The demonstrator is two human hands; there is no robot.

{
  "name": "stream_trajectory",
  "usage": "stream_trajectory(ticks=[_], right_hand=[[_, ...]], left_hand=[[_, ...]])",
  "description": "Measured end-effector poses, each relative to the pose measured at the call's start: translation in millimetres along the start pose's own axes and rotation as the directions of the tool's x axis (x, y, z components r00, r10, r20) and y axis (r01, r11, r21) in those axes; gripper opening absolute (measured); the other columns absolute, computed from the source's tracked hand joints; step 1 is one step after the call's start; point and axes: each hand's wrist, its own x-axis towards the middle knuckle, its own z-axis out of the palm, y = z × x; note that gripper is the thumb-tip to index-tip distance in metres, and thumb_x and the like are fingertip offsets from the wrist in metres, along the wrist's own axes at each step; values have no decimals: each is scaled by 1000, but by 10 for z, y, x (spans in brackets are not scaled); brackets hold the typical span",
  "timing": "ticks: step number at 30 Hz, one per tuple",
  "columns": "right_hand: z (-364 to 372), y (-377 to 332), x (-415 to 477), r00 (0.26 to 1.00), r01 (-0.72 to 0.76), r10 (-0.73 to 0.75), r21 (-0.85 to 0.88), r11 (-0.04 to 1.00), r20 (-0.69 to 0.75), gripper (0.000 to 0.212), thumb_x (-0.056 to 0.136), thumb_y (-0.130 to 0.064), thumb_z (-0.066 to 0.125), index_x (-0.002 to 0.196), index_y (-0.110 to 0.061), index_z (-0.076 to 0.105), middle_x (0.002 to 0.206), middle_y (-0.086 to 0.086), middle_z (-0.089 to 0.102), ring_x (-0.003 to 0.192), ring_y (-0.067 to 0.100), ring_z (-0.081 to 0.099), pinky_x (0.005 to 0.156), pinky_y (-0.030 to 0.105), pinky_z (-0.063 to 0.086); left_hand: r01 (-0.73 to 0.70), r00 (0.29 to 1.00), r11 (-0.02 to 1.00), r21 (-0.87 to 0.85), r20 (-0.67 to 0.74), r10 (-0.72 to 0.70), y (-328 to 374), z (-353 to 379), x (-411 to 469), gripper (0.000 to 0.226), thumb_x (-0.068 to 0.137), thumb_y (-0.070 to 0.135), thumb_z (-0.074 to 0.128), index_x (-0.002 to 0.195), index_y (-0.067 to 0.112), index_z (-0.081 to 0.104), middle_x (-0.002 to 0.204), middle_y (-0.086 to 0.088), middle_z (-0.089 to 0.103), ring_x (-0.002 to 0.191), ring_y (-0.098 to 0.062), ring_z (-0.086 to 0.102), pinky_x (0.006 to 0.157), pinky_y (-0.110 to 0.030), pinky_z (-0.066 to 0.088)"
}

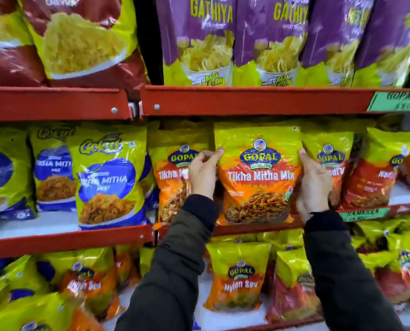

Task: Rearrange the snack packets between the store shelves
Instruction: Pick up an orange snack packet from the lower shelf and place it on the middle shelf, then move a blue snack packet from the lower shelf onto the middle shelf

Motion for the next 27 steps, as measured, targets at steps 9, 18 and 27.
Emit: stream_trajectory(ticks=[9, 18, 27], right_hand=[[-7, 557, 600, 994, -86, 72, -182, 979, -85, 11, 89, -29, 71, 86, -20, 75, 114, -2, 71, 120, 21, 63, 115, 43, 42], [-89, 545, 386, 1000, -1, -2, -309, 951, -8, 22, 91, -42, 56, 96, -24, 68, 121, 9, 71, 107, 24, 65, 99, 44, 51], [-127, 794, -1037, 976, 220, -197, -438, 872, 97, 24, 99, -27, 57, 122, -22, 60, 127, 3, 59, 98, -4, 58, 83, 15, 49]], left_hand=[[-88, 981, 949, 302, -137, 134, -476, 147, 504, 30, 91, 21, 65, 66, 18, 48, 60, 6, 50, 58, -9, 45, 55, -12, 35], [-221, 971, 911, 348, -8, 238, -305, -40, 137, 43, 94, 20, 61, 133, 19, 45, 131, 1, 57, 108, -15, 63, 87, -18, 49], [-390, 906, 814, 430, 24, 422, -403, -855, -821, 23, 95, 11, 56, 116, 19, 58, 116, 2, 67, 106, -3, 65, 81, -14, 54]])
